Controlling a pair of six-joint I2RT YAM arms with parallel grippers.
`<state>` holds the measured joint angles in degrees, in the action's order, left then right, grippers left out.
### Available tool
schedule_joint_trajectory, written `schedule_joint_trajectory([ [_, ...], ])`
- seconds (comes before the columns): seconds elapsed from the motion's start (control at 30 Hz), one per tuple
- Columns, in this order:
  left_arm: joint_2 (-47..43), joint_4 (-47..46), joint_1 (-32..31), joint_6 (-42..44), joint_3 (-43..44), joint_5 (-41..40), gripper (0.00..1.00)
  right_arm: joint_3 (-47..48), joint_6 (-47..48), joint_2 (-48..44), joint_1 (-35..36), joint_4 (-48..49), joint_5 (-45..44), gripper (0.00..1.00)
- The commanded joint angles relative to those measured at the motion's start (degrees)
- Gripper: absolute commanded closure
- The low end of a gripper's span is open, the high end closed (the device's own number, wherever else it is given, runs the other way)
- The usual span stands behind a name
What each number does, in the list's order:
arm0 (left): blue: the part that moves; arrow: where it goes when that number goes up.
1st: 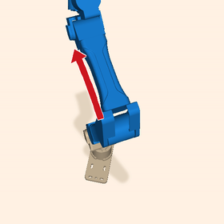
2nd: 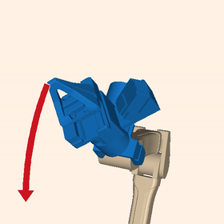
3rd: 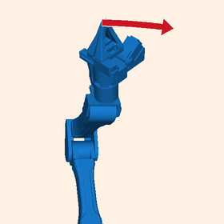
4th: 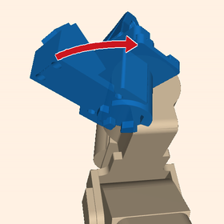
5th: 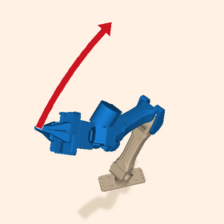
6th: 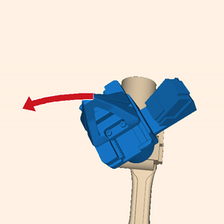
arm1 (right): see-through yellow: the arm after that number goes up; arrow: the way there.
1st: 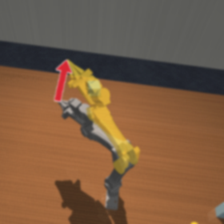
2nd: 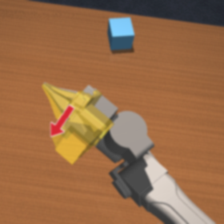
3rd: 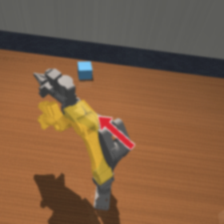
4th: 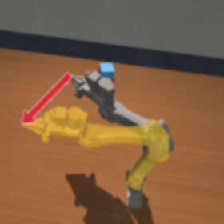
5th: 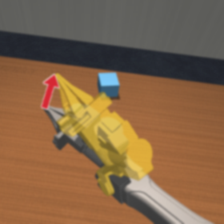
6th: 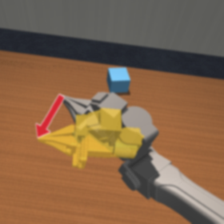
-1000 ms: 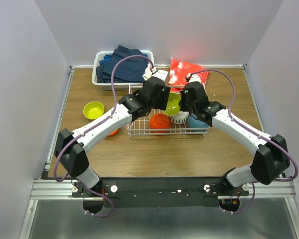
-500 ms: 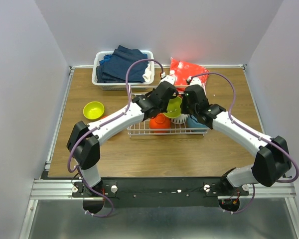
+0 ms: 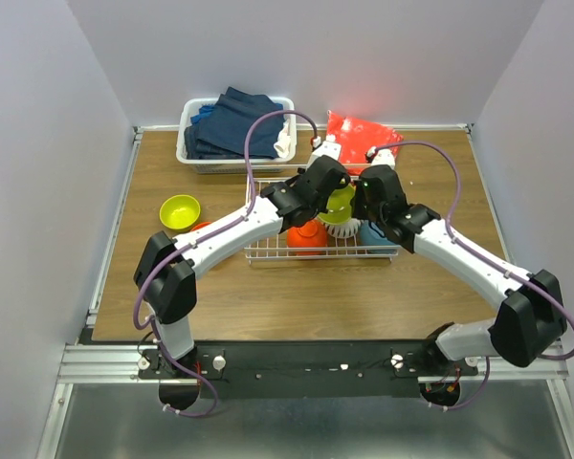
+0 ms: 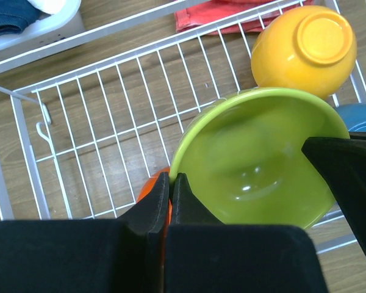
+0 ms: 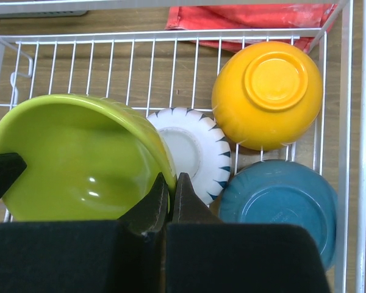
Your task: Unload the bowls from the dish rack
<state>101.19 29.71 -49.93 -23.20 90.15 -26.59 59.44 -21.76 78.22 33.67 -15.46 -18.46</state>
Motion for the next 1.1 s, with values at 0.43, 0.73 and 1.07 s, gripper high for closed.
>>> schedule_joint_trajectory([
  [0.43, -6.0, 3.5, 5.2, 1.2, 1.9, 0.6, 1.0, -8.5, 0.2, -17.0, 0.4, 14.7, 6.0, 0.08],
  [0.73, -17.5, 6.1, 21.0, -1.9, -5.2, 8.3, 1.0, -11.4, 0.0, -19.2, 0.3, 16.8, 4.0, 0.01],
  [1.07, -27.4, 6.5, 41.1, -3.7, -16.8, 14.8, 1.0, -14.1, -1.2, -21.0, 0.3, 19.6, 4.7, 0.0],
])
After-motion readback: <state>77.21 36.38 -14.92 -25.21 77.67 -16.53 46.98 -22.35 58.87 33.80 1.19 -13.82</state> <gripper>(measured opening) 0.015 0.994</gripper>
